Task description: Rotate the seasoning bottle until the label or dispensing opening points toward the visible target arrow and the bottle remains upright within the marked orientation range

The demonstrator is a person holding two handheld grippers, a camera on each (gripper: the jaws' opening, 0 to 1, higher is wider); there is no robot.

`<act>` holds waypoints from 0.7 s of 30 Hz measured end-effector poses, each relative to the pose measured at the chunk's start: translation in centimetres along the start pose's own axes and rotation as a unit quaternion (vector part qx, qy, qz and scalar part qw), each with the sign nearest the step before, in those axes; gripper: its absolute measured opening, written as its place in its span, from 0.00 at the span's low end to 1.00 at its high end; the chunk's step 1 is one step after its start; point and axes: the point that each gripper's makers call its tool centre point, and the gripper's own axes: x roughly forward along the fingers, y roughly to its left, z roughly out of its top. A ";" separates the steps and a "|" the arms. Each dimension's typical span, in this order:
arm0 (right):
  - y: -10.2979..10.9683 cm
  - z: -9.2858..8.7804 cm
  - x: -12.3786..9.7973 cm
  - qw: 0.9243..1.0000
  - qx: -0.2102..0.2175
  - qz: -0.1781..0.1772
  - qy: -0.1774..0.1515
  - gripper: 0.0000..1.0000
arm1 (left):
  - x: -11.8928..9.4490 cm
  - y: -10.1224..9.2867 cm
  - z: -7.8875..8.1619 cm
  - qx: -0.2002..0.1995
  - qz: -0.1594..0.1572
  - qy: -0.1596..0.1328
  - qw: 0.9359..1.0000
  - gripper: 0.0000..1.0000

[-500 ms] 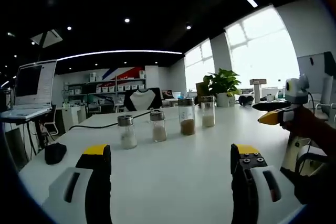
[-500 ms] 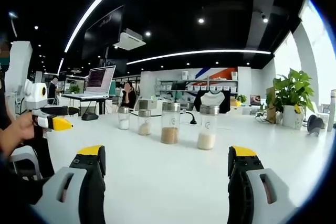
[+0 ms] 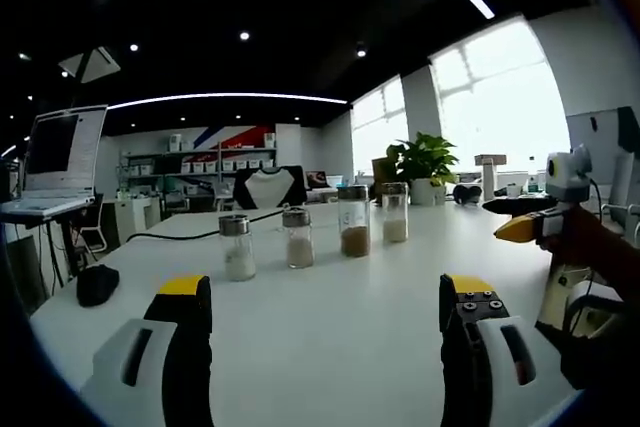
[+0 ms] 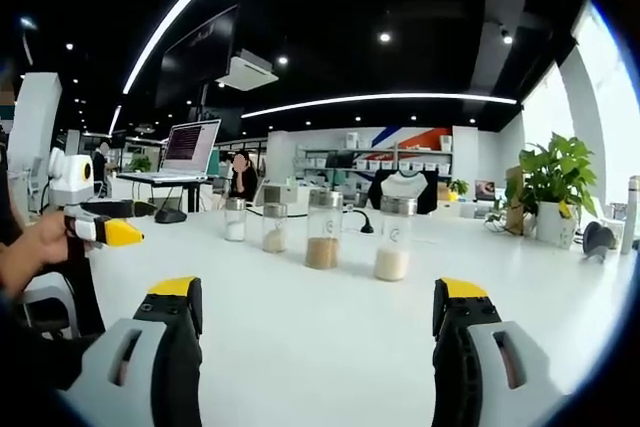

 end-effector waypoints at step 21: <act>1.2 -0.2 0.5 1.000 0.005 0.013 0.001 0.97 | 3.4 3.3 1.1 0.015 0.022 0.003 1.000 0.94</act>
